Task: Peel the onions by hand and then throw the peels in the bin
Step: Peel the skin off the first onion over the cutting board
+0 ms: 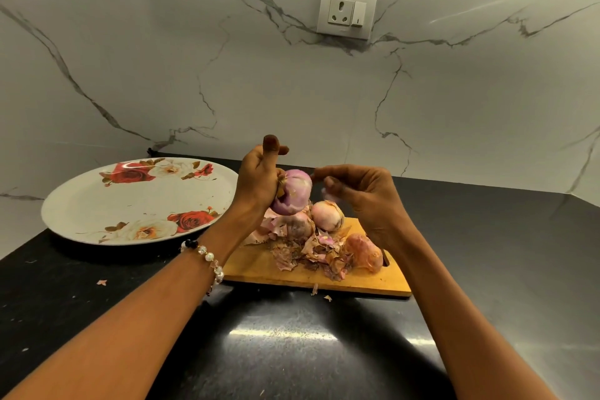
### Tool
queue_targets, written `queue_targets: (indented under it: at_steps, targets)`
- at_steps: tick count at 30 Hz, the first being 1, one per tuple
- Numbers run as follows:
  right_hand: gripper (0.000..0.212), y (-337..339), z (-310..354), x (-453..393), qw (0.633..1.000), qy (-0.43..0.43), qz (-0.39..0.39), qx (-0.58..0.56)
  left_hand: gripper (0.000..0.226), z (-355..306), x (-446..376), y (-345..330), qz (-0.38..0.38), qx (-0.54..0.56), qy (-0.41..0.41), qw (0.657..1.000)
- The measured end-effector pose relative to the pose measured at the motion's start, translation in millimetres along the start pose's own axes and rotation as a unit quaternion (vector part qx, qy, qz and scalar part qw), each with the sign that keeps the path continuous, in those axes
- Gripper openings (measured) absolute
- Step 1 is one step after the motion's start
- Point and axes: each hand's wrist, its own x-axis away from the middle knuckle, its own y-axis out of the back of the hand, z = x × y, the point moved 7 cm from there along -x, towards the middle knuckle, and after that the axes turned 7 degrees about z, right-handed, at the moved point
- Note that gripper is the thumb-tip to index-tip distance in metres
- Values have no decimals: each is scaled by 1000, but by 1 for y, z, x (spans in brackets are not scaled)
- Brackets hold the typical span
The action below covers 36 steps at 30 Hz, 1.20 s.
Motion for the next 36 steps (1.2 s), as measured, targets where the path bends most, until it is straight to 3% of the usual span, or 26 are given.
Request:
queue_targets:
  at_steps: [4,8,10,14,18,22,28,31,36]
  targets:
    - [38,-10,0,-1,998,-13,24,52,51,-7,2,-7,21,-68,-40,997]
    - [48,-20,-3,0,994,-32,72,72,86,-15,8,-9,13,-127,-88,988]
    - [50,-18,-3,1,995,-35,71,53,93,-14,8,-5,-4,-118,-83,990]
    - [49,-14,-4,2,999,-36,24,-13,68,-6,3,-5,17,-58,-20,998]
    - [44,-9,-10,2,998,-36,-45,-39,54,-8,10,-16,65,-84,-17,994]
    - [37,-12,-2,2,991,14,-62,114,44,-11,13,-21,59,-131,-41,989]
    - [32,-25,16,3,922,116,-50,366,52,-13,11,-19,33,-160,-84,983]
    - [27,-32,19,3,906,128,-50,400,52,-13,11,-20,31,-173,-99,979]
    - [25,-31,12,2,920,96,-67,374,49,-12,9,-21,33,-170,-98,980]
